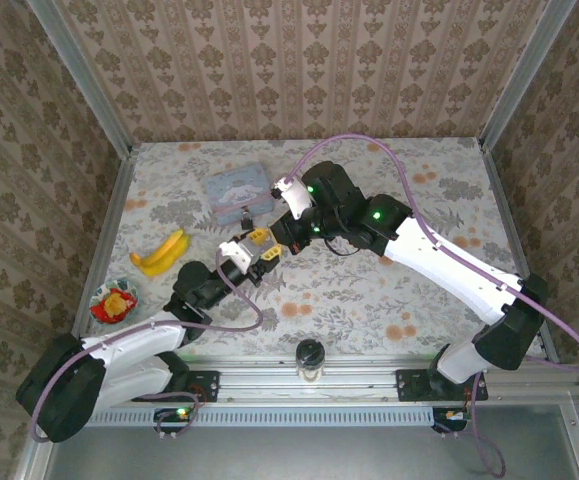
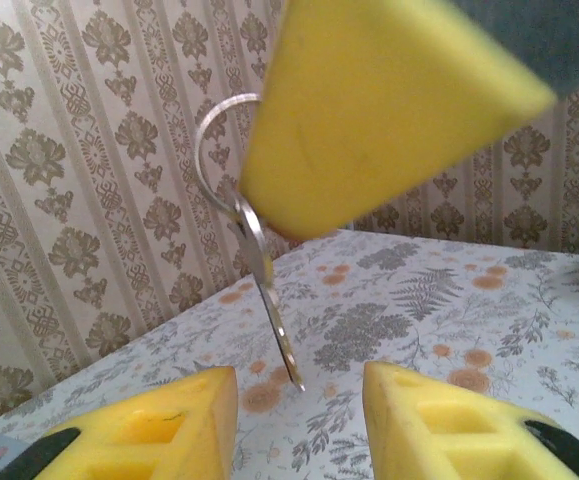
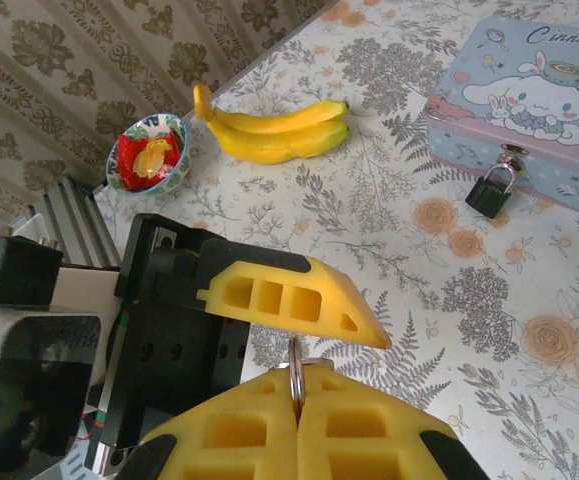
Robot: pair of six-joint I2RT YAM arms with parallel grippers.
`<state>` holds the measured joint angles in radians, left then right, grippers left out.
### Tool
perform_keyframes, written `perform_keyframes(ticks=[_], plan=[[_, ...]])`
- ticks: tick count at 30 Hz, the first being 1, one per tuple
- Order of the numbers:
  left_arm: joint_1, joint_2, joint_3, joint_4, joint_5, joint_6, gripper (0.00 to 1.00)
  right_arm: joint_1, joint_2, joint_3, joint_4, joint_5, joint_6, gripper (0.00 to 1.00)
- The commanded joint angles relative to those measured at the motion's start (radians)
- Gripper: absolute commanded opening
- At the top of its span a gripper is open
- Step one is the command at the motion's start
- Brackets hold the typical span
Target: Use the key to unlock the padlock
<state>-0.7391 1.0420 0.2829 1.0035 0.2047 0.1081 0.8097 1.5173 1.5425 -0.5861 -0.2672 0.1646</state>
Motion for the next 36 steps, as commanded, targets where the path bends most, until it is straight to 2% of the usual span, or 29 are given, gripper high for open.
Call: perform_keyframes(ticks=[1, 10, 15, 19, 23, 27, 30, 36], plan=[[-0.005, 0.0, 0.036, 0.07, 0.0, -0.019, 0.38, 0.004, -0.023, -0.012, 0.009, -0.017, 0.004, 0.0], [-0.003, -0.008, 0.044, 0.048, -0.014, -0.006, 0.27, 0.003, -0.007, -0.006, 0.009, -0.012, -0.005, 0.0], [-0.001, -0.008, 0.046, 0.037, -0.024, -0.001, 0.25, 0.004, 0.003, -0.003, 0.009, -0.017, -0.006, 0.0], [0.001, -0.007, 0.047, 0.038, -0.043, -0.005, 0.15, 0.003, 0.008, -0.004, 0.007, -0.019, -0.005, 0.0], [0.001, -0.014, 0.044, 0.04, -0.057, -0.001, 0.0, 0.004, 0.011, -0.002, 0.008, -0.017, -0.004, 0.0], [0.002, -0.037, 0.044, -0.001, -0.066, 0.032, 0.0, 0.004, 0.007, -0.003, 0.002, -0.011, -0.001, 0.0], [0.002, -0.075, 0.052, -0.091, -0.074, 0.095, 0.0, 0.003, 0.0, -0.004, -0.006, -0.006, 0.005, 0.0], [0.001, -0.152, 0.085, -0.288, -0.104, 0.297, 0.0, 0.005, -0.026, -0.019, -0.03, 0.037, 0.044, 0.25]])
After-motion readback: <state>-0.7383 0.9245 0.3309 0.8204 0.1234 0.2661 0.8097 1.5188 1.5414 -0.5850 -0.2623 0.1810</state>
